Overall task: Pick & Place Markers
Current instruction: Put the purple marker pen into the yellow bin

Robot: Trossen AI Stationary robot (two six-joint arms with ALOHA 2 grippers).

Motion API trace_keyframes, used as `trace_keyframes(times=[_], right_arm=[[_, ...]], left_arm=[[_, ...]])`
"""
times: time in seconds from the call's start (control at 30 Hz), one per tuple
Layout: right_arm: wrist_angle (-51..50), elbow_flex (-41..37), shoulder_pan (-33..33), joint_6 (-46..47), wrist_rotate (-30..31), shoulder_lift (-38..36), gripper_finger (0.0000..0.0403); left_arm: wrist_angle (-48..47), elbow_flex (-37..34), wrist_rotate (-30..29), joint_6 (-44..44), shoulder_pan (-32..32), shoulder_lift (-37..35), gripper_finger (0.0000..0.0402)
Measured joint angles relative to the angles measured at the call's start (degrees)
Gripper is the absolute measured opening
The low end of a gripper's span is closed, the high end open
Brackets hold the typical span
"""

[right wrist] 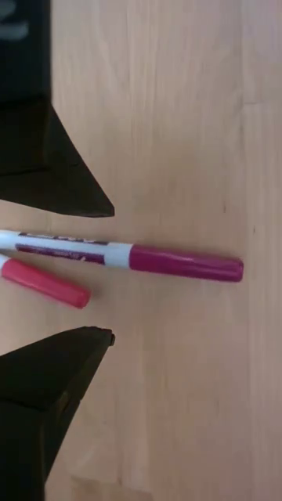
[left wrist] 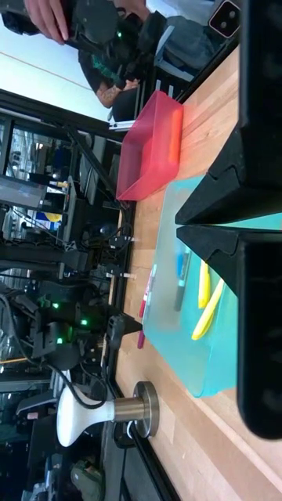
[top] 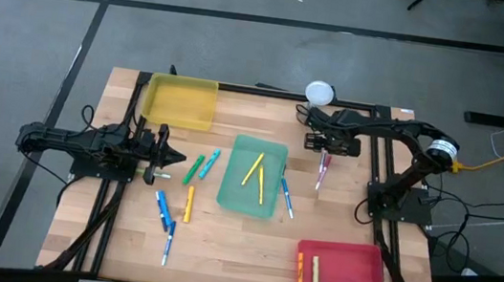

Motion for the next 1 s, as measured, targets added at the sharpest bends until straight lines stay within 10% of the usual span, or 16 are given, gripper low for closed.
trace_keyframes(times=[1.0], right_arm=[[10.67, -6.20, -1.77, -1.46, -0.50, -0.10, 0.0237]], left_arm=[[-0.01, 0.02, 0.00, -0.01, 0.01, 0.01, 0.0013]])
